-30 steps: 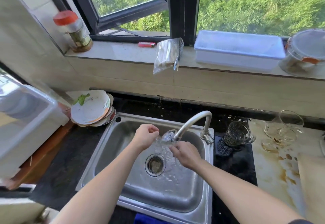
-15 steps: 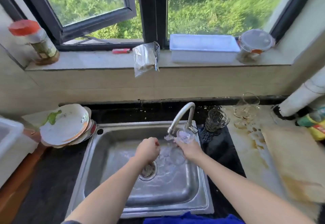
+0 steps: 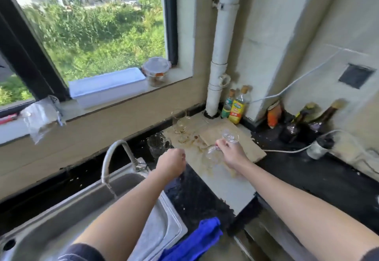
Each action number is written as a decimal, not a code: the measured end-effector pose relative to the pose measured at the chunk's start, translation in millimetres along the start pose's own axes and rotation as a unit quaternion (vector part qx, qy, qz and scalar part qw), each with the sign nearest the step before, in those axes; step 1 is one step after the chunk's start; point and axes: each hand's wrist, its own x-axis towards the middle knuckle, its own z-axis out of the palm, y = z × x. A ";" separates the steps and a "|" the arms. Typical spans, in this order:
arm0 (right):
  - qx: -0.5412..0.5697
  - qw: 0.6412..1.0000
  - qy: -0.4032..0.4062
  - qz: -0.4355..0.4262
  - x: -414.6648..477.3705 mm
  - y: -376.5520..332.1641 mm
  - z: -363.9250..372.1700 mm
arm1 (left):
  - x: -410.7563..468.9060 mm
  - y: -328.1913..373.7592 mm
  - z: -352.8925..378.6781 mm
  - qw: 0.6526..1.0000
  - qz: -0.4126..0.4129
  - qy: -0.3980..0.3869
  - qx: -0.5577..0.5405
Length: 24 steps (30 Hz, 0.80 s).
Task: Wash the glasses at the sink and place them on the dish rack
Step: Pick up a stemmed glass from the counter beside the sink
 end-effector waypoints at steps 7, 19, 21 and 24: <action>0.010 0.991 0.131 -0.013 -47.8 82.2 -175.1 | 5.9 184.4 36.6 0.989 0.141 -0.011 0.039; -0.020 0.947 0.308 0.083 -199.8 269.8 -406.5 | -72.8 479.6 179.1 0.930 0.355 -0.091 0.035; 0.007 0.930 0.350 0.109 -222.5 302.9 -432.1 | -87.0 520.8 200.8 0.911 0.394 -0.111 0.044; 0.044 0.902 0.392 0.174 -256.9 345.3 -465.5 | -107.0 580.3 230.7 0.877 0.456 -0.138 0.055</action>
